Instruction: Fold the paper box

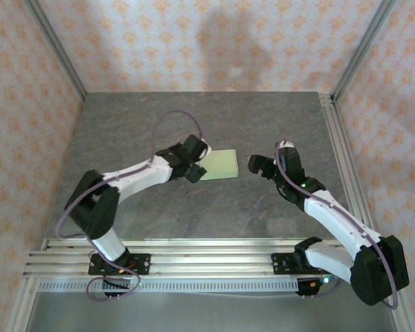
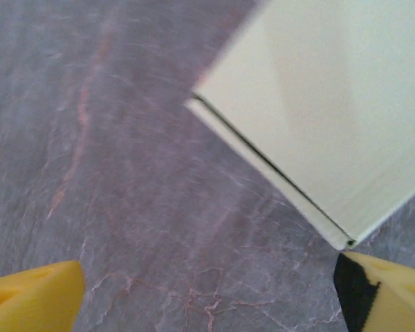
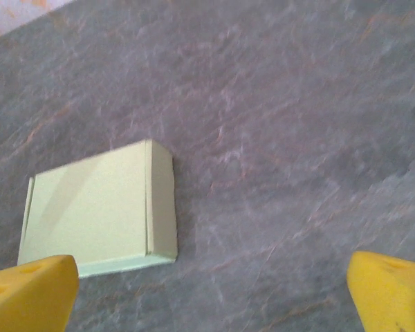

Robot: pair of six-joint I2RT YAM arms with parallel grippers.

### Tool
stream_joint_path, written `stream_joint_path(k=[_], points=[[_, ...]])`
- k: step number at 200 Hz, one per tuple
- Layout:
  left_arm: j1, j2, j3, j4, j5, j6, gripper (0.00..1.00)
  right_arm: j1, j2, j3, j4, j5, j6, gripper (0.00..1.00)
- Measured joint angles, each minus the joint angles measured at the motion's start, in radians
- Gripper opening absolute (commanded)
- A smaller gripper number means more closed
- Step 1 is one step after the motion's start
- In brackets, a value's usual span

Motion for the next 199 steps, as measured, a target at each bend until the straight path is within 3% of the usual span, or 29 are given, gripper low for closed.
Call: stream_joint_path(k=[44, 96, 141, 175, 199], points=[[0.163, -0.190, -0.116, 0.158, 0.008, -0.089, 1.00, -0.126, 0.047, 0.010, 0.156, 0.080, -0.157, 0.99], [0.346, -0.245, -0.321, 0.370, -0.040, -0.129, 1.00, -0.260, 0.198, -0.126, 0.476, 0.163, -0.354, 1.00], [0.454, -0.270, -0.536, 0.634, -0.038, -0.137, 1.00, -0.385, 0.332, -0.257, 0.761, 0.111, -0.346, 1.00], [0.511, -0.235, -0.608, 0.836, 0.013, -0.148, 1.00, -0.395, 0.484, -0.298, 0.983, 0.038, -0.343, 1.00], [0.531, -0.169, -0.636, 0.896, 0.055, -0.171, 1.00, -0.396, 0.499, -0.296, 1.001, 0.020, -0.343, 0.99]])
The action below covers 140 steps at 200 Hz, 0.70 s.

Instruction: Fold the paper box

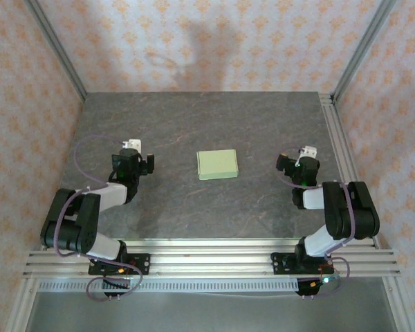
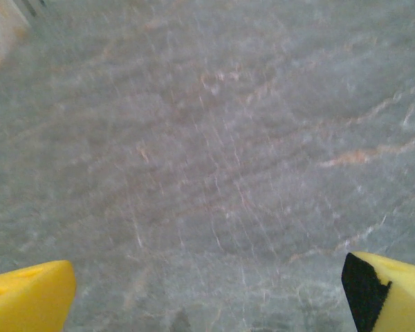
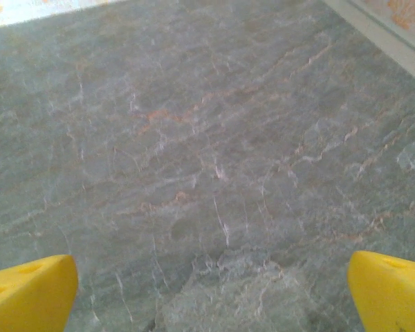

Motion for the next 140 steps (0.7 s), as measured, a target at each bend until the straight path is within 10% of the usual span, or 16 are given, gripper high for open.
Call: stream_joint_path(k=[140], points=[[0.060, 0.015, 0.003, 0.049, 0.086, -0.047, 1.00, 0.000, 0.000, 0.021, 0.012, 0.000, 0.003, 0.99]])
